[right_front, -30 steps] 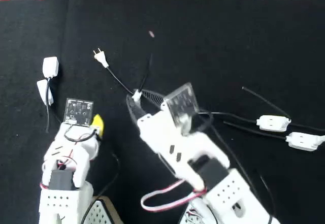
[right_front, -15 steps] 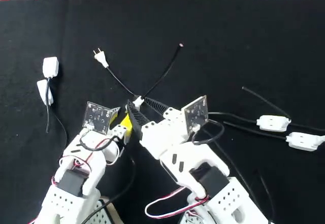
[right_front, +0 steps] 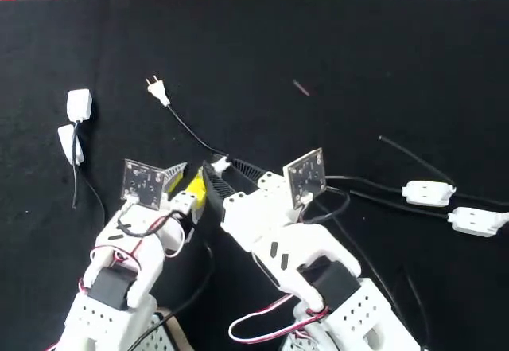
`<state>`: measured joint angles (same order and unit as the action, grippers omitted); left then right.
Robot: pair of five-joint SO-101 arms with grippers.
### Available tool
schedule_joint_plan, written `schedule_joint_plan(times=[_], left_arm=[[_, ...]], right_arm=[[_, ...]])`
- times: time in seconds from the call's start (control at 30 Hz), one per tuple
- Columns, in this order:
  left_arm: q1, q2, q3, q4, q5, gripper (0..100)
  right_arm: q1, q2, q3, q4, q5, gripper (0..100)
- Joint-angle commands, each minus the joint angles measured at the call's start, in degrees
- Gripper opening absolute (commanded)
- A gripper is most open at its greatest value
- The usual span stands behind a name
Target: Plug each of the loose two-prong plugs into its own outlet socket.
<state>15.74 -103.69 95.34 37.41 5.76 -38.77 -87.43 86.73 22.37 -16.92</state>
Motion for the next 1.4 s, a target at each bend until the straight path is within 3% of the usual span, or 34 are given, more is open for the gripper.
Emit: schedule_joint_plan(times=[0.0,1.0,1.2,1.37], left_arm=[[-2.9,-0.8,-4.3,-1.7,1.5,13],[-7.5,-0.7,-4.2,-0.5,0.8,13],[-16.6,-0.7,-8.0,10.7,-7.6,13],[-33.4,-0.4,-10.3,17.3,-12.3,13]], right_arm=[[-0.8,0.0,-1.3,2.6,0.0,1.1],[-0.5,0.0,-5.5,9.0,3.4,1.1],[0.6,0.1,-6.0,9.2,7.8,1.1],[8.5,6.5,-11.6,9.5,9.1,1.1]])
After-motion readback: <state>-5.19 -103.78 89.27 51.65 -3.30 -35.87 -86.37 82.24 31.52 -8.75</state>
